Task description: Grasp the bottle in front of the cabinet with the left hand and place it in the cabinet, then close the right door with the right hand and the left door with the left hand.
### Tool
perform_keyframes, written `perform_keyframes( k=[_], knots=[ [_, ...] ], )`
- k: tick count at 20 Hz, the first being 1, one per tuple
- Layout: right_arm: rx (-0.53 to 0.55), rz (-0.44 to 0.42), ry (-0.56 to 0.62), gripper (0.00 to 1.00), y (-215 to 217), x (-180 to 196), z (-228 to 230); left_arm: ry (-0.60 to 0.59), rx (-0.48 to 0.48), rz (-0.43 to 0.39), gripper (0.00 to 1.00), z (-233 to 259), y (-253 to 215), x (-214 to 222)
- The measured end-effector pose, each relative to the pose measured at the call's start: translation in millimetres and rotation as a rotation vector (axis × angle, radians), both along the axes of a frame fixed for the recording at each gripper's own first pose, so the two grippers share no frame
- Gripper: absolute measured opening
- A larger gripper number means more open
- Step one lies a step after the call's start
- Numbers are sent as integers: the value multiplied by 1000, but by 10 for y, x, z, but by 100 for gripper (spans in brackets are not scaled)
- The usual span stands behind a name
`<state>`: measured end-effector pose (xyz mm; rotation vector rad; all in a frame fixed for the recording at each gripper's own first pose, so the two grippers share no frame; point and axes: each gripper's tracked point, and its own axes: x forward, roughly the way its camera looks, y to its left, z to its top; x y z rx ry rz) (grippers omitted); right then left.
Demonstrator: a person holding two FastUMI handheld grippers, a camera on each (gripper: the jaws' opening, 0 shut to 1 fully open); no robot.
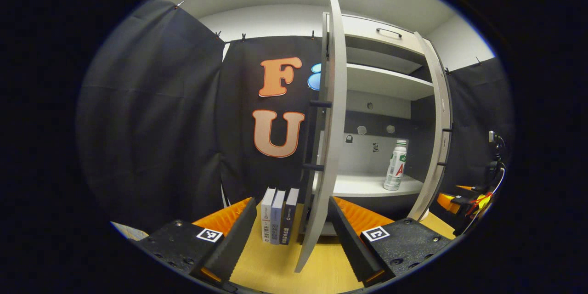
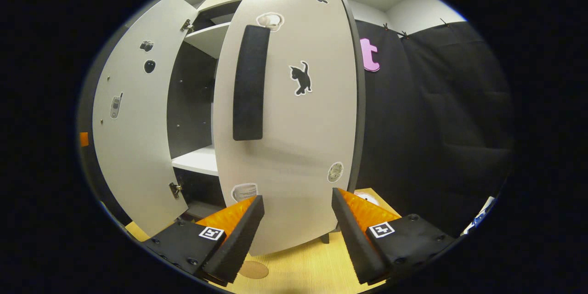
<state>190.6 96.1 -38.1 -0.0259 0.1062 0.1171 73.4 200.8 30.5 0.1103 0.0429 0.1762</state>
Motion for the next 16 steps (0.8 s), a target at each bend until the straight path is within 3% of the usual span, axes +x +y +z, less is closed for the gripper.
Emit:
perform_keyframes(
  k=[9, 11, 12, 13, 15, 16],
  knots=[
    [-48, -32, -44, 99, -295, -147, 249, 25, -20, 47, 95, -139, 319, 230],
    [-58, -43, -57, 94, -368, -174, 312, 34, -25, 53, 95, -196, 376, 291],
    [-60, -49, -62, 98, -400, -192, 342, 41, -20, 55, 95, -233, 412, 329],
    [-59, -54, -62, 94, -434, -213, 363, 46, -14, 58, 93, -263, 440, 361],
    [-44, -61, -63, 98, -480, -241, 421, 60, -6, 57, 93, -319, 481, 447],
    [-40, -67, -66, 94, -509, -257, 451, 64, -8, 53, 95, -350, 492, 500]
  ],
)
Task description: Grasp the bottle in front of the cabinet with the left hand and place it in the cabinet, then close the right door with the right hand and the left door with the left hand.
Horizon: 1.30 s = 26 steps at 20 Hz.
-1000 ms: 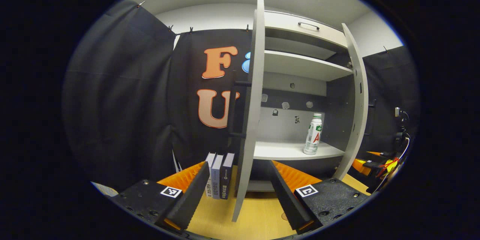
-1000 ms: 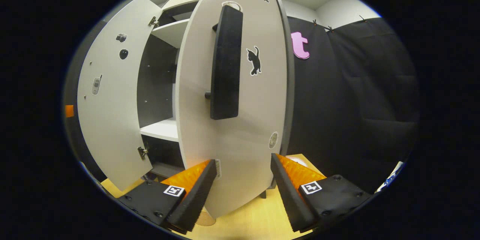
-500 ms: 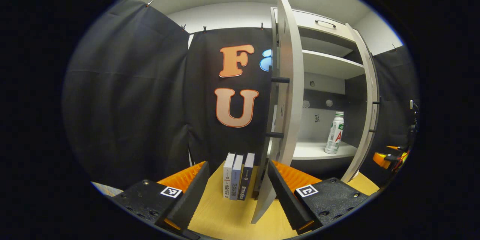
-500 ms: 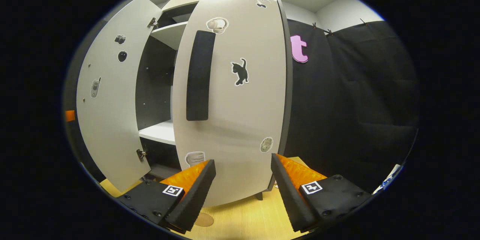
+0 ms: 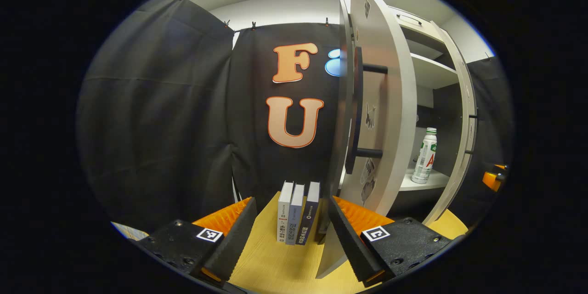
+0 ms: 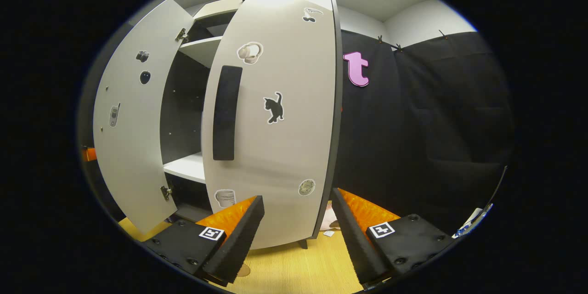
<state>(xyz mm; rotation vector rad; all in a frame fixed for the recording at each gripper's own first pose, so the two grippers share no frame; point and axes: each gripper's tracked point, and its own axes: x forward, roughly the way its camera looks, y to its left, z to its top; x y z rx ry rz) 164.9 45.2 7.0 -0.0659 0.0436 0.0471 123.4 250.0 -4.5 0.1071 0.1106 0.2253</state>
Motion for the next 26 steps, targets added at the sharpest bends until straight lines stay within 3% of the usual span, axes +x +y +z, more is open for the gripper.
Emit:
perform_keyframes(
  k=[3, 9, 15, 19, 23, 24, 25, 26],
  knots=[
    [-13, -26, -12, 98, -106, -20, 72, 11, -11, -16, 95, -68, -32, 76],
    [-13, -33, -19, 94, -213, -76, 71, 30, -24, -53, 94, -151, -151, 116],
    [-12, -33, -31, 94, -330, -151, 87, 55, -90, -172, 94, -312, -682, 236],
    [-8, -50, -40, 94, -536, -226, 113, 76, -82, -235, 94, -377, -1027, 357],
    [2, -63, -43, 94, -816, -278, 156, 82, -55, -258, 94, -415, -1277, 446],
    [2, -66, -44, 98, -891, -275, 175, 82, -50, -258, 94, -423, -1328, 466],
    [2, -67, -44, 94, -966, -266, 196, 82, -48, -256, 94, -432, -1373, 482],
    [2, -68, -42, 98, -1041, -260, 212, 82, -50, -252, 94, -452, -1415, 514]
  ],
)
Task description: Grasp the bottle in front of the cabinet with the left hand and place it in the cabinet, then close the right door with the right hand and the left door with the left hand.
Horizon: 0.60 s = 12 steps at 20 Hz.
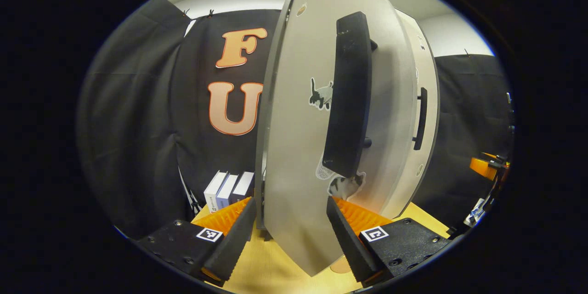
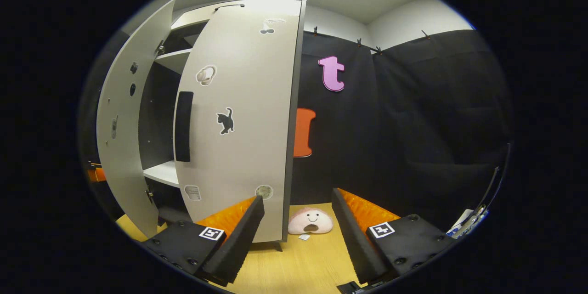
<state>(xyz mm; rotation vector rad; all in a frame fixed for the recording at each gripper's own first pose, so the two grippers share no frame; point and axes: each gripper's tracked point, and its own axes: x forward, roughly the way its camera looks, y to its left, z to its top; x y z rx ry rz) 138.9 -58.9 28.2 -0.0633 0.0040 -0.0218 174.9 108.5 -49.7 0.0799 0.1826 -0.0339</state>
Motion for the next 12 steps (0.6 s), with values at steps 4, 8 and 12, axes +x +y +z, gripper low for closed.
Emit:
perform_keyframes(
  k=[4, 8, 12],
  knots=[
    [0, 12, -7, 98, -266, 13, 81, 1, -28, -3, 94, -70, -202, 156],
    [-10, 15, -14, 98, -525, 19, 146, -19, -51, -30, 95, -67, -455, 416],
    [-1, -3, -22, 94, -789, 24, 170, -11, -31, -50, 95, -160, -659, 698]
  ],
)
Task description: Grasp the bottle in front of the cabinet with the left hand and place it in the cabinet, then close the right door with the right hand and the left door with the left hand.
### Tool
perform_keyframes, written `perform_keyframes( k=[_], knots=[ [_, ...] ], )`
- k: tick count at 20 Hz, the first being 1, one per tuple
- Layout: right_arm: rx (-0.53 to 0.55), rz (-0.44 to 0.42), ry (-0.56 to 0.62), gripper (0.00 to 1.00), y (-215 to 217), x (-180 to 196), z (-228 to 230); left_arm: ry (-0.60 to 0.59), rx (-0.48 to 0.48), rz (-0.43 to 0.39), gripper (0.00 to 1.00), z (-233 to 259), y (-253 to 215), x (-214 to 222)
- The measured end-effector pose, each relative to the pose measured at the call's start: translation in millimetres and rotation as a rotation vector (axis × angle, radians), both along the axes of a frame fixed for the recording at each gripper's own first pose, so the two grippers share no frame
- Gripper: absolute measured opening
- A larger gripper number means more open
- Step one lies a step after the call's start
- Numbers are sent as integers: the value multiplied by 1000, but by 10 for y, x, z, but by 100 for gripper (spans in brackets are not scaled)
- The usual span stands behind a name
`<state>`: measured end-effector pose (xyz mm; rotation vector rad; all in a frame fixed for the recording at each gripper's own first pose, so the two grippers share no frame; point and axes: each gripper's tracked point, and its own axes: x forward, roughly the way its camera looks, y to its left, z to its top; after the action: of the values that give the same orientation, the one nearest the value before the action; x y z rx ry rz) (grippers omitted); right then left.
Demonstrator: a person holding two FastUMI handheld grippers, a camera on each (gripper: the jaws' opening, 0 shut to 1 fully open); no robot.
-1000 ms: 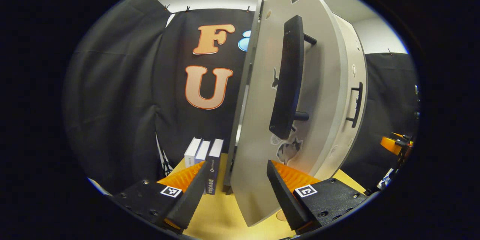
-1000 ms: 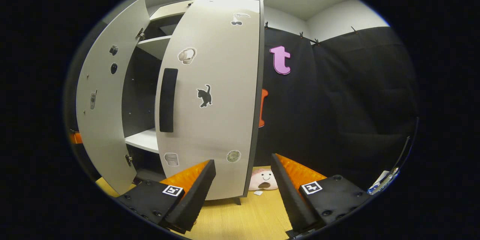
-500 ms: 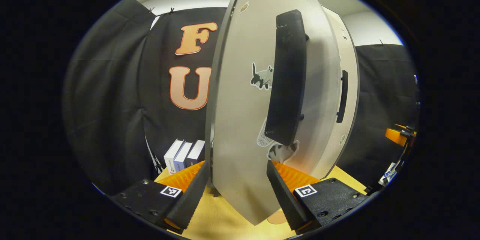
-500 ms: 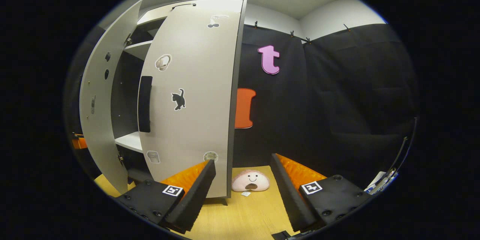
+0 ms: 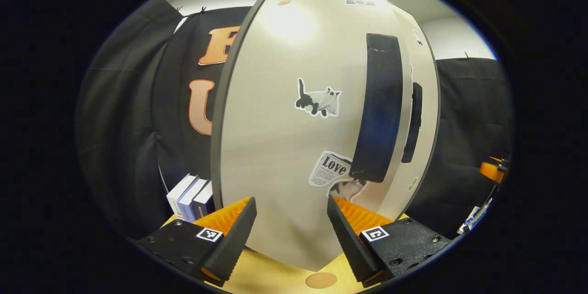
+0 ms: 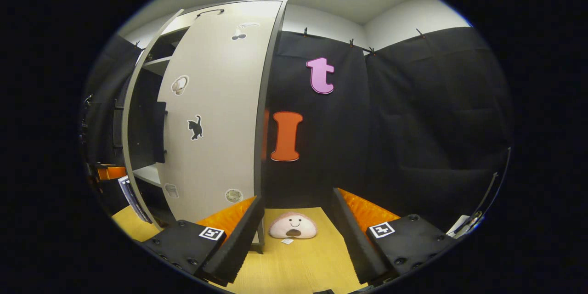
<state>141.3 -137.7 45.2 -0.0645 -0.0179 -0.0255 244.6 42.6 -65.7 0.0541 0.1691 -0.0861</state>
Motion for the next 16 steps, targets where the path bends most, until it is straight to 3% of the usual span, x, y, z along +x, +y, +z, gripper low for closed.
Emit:
perform_keyframes(
  k=[2, 3, 5, 6, 7, 8, 16],
  knots=[
    [6, -17, -1, 98, -147, -13, -5, -6, 26, -4, 95, -8, -48, 89],
    [11, -24, -1, 98, -198, -8, -11, -1, 36, 0, 92, -20, -62, 121],
    [23, -34, 2, 98, -291, -2, -29, -3, 37, 2, 95, -45, -72, 167],
    [28, -38, 3, 94, -328, 11, -38, -6, 35, 2, 95, -50, -81, 190],
    [31, -43, 3, 98, -357, 33, -45, -3, 35, 3, 92, -64, -89, 217],
    [32, -48, 4, 94, -391, 34, -55, -4, 35, 4, 95, -73, -102, 252],
    [38, -55, 18, 94, -521, 144, -68, 4, 62, 29, 95, -42, -97, 225]
  ],
)
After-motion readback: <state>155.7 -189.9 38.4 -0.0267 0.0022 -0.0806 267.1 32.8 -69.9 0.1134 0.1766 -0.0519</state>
